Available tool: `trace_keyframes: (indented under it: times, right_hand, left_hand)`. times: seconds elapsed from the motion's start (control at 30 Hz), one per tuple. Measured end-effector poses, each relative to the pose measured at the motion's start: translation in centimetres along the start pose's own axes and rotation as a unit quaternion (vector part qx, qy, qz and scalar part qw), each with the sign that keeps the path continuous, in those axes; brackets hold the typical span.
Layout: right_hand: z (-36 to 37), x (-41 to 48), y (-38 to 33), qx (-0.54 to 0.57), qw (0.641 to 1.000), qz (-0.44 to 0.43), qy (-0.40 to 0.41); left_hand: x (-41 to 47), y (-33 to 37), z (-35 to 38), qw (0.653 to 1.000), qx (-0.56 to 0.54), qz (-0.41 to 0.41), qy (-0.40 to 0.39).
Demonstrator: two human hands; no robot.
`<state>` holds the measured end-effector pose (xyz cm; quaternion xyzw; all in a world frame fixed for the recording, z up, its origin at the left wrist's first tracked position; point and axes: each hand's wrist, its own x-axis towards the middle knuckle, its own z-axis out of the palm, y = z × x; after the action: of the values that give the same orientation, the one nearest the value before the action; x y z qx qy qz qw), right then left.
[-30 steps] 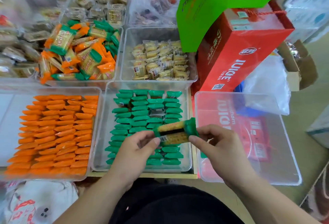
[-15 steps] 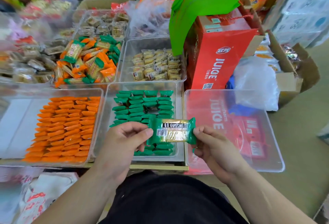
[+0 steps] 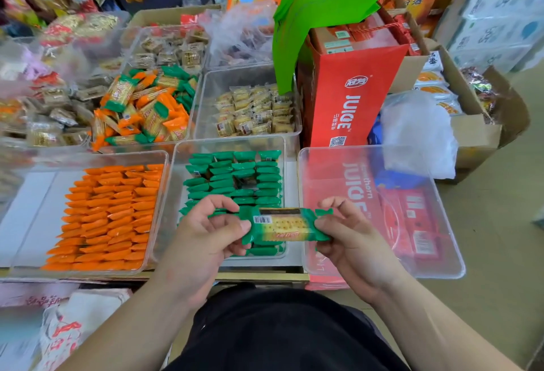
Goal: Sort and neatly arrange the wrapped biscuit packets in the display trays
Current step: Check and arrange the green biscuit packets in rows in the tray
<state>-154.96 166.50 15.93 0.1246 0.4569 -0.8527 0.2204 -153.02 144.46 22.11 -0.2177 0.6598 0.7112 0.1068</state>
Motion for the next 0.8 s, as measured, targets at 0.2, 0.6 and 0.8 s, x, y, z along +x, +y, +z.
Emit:
trace_keyframes:
  times: [0.2,0.6,0.8]
  right_hand:
    - [-0.2,-0.5,-0.5,-0.028,0.998,0.061,-0.005]
    - [0.5,-0.3,-0.6,-0.046,0.993,0.102,0.048]
    - [1.0,-0.4,-0.7,-0.142,0.986,0.054,0.071]
  left_hand:
    - [0.0,0.6,-0.4,0.999,0.028,0.0,-0.019]
    - [1.1,-0.1,-0.8,0.996,-0.002,-0.086,0.001]
    - [1.2,-0.2,-0.9,0.996,0.074,-0.045,0.008]
